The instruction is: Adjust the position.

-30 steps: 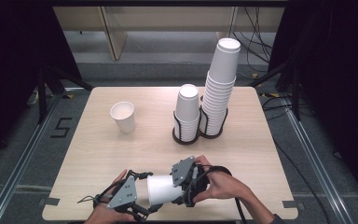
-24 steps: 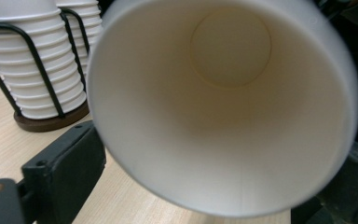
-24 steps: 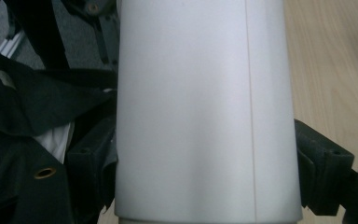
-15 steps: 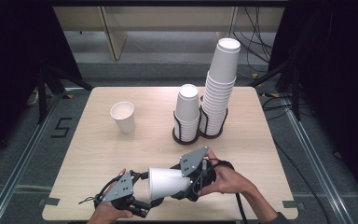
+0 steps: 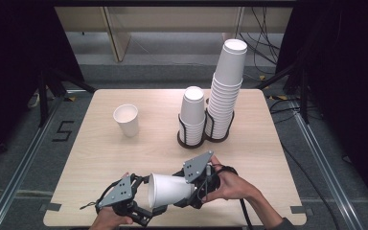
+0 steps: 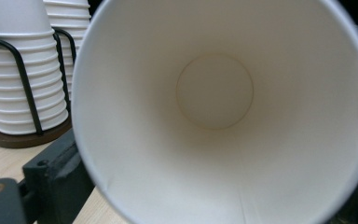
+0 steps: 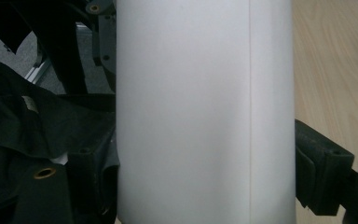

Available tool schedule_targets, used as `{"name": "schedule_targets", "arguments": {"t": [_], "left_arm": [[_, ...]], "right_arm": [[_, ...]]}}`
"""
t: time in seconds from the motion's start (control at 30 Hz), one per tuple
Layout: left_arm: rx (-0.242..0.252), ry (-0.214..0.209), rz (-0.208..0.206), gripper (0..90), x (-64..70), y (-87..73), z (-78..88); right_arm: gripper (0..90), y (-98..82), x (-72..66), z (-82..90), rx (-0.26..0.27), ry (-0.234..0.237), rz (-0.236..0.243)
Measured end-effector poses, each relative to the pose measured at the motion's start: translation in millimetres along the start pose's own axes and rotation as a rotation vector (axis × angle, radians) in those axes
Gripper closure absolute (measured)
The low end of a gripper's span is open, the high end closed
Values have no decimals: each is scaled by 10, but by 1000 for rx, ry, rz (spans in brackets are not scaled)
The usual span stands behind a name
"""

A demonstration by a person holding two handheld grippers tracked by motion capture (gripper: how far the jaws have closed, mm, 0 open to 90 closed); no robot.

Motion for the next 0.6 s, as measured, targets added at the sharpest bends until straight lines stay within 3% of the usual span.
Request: {"name": "schedule_targets", "arguments": {"t": [0.17,0.27,0.37,0.6], "left_arm": [[-8,10,2,50,6,1,13],[12,-12,8,43,11,-1,-15],[4,13,-16,45,20,-1,3],[-23,-3,-42,83,6,-3,27]], "right_arm": [[225,-20,-2,-42,-2,9,-2],[226,-22,-12,-65,-9,14,-4],[227,-29,-16,-93,-11,19,-2],[232,-38,-28,-123,-18,28,-2]]}}
Point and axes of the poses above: each handheld gripper's, and its own axes: z roughly backward along the jaws, y roughly out of its top, x roughly to its right, the point moved 4 cm from there along -z, roughly forward along the jaws, and after that the axes turned 15 degrees about z, right-handed, at the moved point
